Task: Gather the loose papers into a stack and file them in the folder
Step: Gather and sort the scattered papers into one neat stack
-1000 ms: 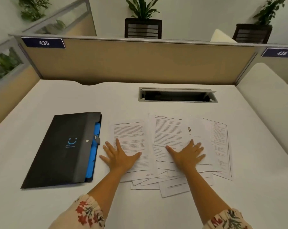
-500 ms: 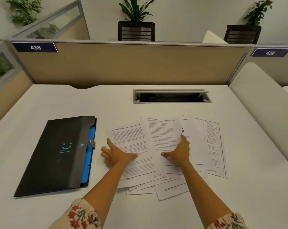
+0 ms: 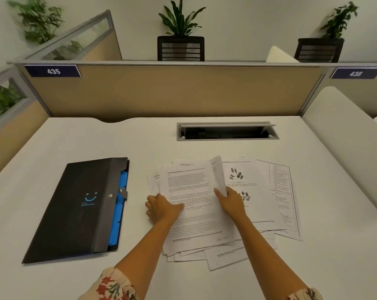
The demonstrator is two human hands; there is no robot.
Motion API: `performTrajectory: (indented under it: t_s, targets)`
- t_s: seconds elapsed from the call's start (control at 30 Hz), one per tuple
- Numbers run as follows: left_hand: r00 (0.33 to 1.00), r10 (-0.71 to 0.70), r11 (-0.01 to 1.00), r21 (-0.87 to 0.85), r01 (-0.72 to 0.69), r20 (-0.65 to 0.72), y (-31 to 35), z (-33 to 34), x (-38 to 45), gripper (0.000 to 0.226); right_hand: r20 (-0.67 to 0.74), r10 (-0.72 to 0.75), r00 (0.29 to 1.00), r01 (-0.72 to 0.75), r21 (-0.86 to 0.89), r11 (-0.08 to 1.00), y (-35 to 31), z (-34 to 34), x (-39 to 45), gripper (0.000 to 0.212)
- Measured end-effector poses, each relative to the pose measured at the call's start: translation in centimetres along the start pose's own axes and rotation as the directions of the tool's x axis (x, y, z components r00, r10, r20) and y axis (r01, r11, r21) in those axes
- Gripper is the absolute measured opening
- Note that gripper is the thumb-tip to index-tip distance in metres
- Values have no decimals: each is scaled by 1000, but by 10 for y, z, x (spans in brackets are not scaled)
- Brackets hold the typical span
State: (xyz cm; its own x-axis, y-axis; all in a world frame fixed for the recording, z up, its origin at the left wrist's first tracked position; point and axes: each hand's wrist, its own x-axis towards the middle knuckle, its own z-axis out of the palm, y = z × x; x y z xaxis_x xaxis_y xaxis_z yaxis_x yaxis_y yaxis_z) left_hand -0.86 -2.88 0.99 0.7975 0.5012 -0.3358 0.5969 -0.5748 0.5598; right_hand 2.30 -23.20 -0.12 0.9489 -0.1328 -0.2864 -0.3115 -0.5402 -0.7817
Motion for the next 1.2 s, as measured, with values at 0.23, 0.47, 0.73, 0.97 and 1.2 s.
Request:
performTrajectory:
  t_s: [0.23, 0.47, 0.73, 0.97, 1.2]
  targets:
    - [993, 110, 994, 0, -110, 34, 0, 13, -5, 84, 15, -69, 998, 67, 101, 993, 4, 1, 6, 52]
    - [976, 204, 901, -405, -155, 80, -3, 6, 1, 41, 132, -97, 987, 72, 182, 981, 9, 2, 2, 43]
    - [992, -85, 988, -138, 72, -89, -10, 0, 6, 92, 52, -53, 997, 45, 146, 988, 18, -34, 7, 34]
    - [1000, -12, 979, -201, 11, -5, -14, 3, 7, 114, 20, 144, 989, -145, 208, 967, 47, -87, 13, 37]
    - [963, 265, 962, -57, -268, -53, -13, 13, -3, 43, 57, 164, 985, -172, 457, 872, 56, -85, -8, 31]
